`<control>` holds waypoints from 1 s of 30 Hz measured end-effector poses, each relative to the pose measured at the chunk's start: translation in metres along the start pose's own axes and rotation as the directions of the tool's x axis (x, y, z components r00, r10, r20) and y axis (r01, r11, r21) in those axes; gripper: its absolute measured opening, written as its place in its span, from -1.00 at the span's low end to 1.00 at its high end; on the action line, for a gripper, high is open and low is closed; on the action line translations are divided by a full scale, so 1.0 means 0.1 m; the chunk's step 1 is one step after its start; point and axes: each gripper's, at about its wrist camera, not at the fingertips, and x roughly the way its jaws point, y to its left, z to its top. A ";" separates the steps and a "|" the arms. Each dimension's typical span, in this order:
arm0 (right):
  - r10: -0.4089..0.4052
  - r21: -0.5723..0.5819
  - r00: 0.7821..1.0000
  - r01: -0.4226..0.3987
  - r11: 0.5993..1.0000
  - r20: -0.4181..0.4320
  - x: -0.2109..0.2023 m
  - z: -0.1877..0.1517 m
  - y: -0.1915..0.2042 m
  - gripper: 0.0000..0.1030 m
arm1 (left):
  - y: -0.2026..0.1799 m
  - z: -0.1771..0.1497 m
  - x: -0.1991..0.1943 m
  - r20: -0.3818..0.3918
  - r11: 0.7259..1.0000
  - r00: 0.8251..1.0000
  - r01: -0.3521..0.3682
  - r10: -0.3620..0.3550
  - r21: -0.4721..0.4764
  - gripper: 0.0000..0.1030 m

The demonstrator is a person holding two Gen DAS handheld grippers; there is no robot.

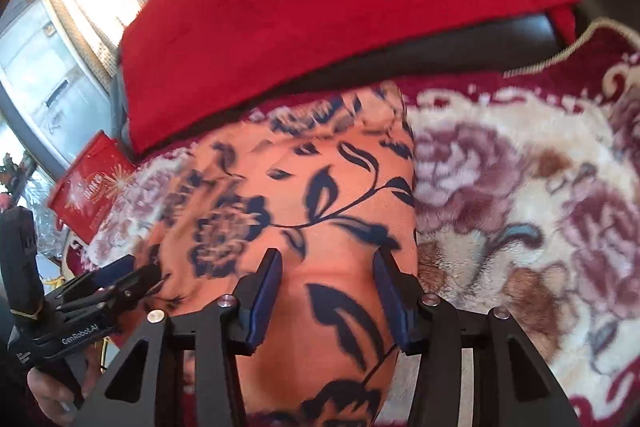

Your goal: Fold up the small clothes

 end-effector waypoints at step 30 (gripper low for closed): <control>-0.080 -0.163 0.878 0.177 0.971 0.473 -3.07 -0.65 1.33 0.14 | -0.50 -0.21 -3.13 0.546 0.953 0.792 -0.298 0.274 -0.045 1.00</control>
